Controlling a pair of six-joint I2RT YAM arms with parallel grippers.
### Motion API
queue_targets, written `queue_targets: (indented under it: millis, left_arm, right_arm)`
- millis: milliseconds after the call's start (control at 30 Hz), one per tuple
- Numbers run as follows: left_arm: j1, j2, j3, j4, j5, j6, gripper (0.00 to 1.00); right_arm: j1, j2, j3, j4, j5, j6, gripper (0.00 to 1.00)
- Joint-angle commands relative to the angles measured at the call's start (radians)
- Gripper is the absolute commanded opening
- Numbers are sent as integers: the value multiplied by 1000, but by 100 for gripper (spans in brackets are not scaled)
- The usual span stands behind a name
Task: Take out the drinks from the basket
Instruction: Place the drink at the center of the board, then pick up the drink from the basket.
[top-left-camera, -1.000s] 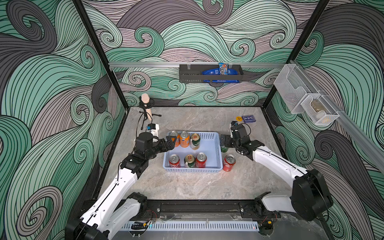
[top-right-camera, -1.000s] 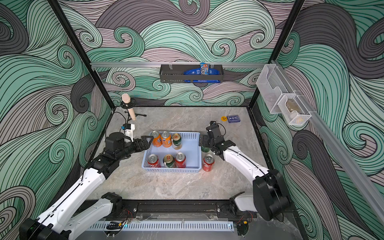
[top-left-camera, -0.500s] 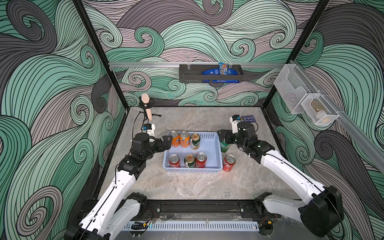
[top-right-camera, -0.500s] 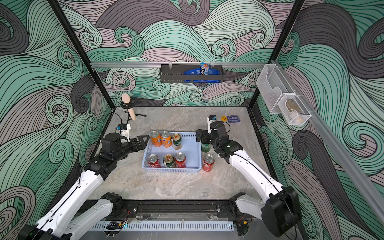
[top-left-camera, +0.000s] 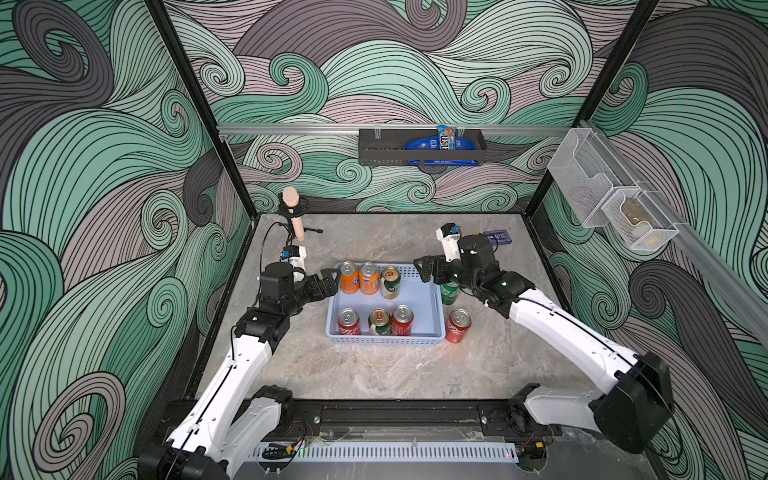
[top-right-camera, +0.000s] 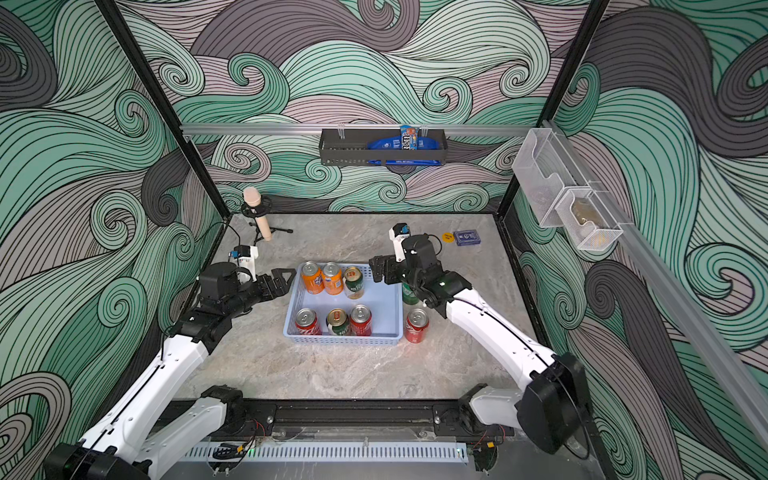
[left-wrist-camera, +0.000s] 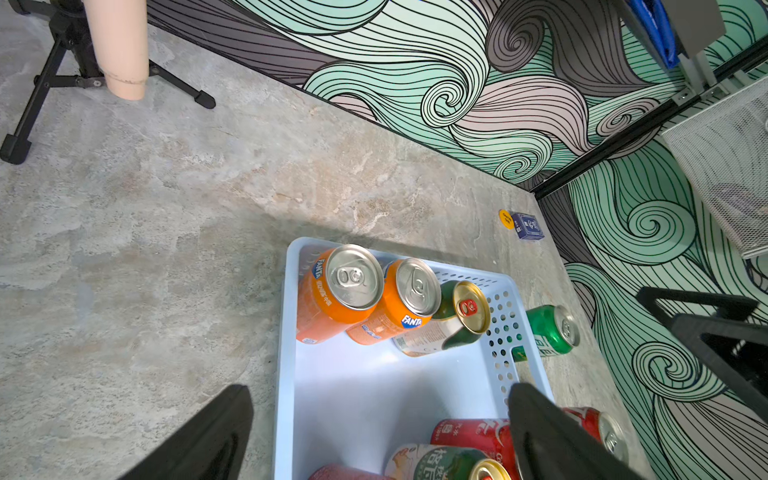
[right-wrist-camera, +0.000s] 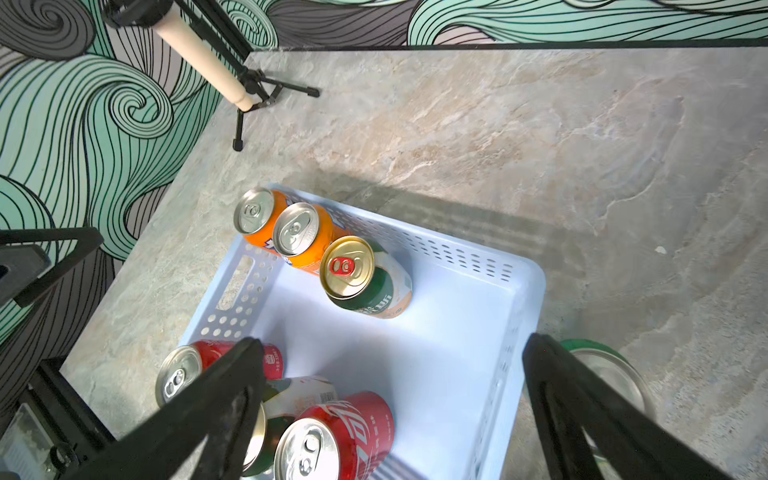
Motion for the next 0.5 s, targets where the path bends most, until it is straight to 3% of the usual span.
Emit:
queue_targets:
  millis: [0,367,467]
  left_arm:
    - [10,-9,13,18,10,33,99]
    - [23,39,50,-37,-57,130,99]
    - [27,49,42,-34,20,129,99]
  right_arm:
    - [36,53,45,8,-40,-29,95]
    - [68,136,65,6,-68,-77,94]
    - [71,149,63,5,-67,-81,94]
